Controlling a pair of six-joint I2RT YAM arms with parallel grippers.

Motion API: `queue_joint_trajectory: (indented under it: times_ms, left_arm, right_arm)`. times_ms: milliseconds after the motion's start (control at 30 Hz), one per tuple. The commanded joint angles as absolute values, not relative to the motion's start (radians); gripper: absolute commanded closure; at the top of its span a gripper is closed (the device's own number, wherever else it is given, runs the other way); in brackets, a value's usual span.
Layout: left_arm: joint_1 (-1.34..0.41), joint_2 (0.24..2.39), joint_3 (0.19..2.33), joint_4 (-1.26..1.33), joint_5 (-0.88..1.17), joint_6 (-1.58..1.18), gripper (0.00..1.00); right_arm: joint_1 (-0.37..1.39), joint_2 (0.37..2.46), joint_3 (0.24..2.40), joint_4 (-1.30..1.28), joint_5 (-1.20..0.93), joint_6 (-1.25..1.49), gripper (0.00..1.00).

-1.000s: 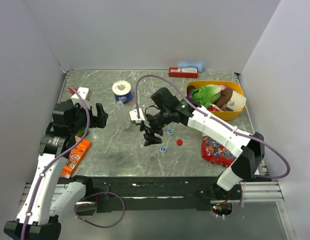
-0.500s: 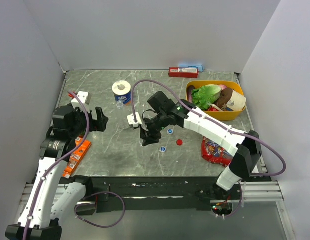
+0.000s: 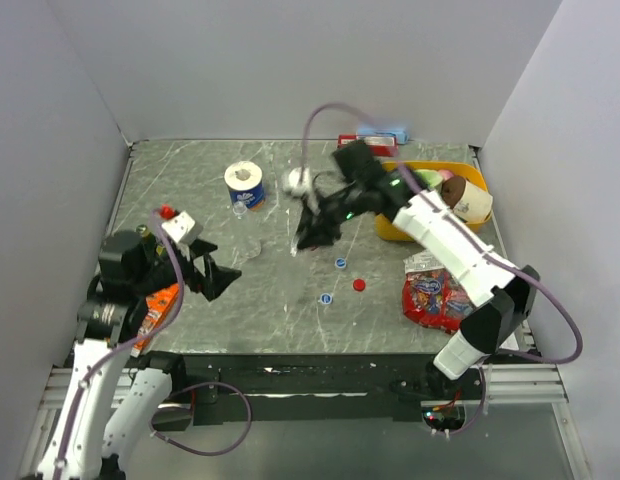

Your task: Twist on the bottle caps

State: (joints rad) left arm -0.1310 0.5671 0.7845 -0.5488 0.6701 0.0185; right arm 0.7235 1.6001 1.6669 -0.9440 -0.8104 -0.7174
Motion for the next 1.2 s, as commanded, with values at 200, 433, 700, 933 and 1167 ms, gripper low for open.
queue_joint_trajectory:
  times_ms: [200, 433, 700, 933, 1167]
  left_arm:
    - [-0.14, 0.793, 0.997, -0.476, 0.969, 0.15, 0.04]
    - [-0.259, 0.837, 0.936, -0.255, 0.959, 0.069, 0.04]
    - [-0.322, 0.884, 0.876, -0.147, 0.959, 0.061, 0.04]
    - [-0.36, 0.908, 0.859, -0.089, 0.943, 0.057, 0.04]
    - [-0.373, 0.905, 0.848, -0.123, 0.945, 0.106, 0.11]
  right_arm:
    - [0.626, 1.523, 1.902, -0.921, -0.922, -0.556, 1.0]
    - [0.673, 1.571, 2.048, -0.894, -0.874, -0.471, 1.0]
    - [0.73, 1.601, 2.106, -0.908, -0.828, -0.469, 1.0]
    - [0.769, 1.595, 2.097, -0.92, -0.818, -0.488, 1.0]
    - [0.773, 1.617, 2.129, -0.908, -0.828, -0.48, 1.0]
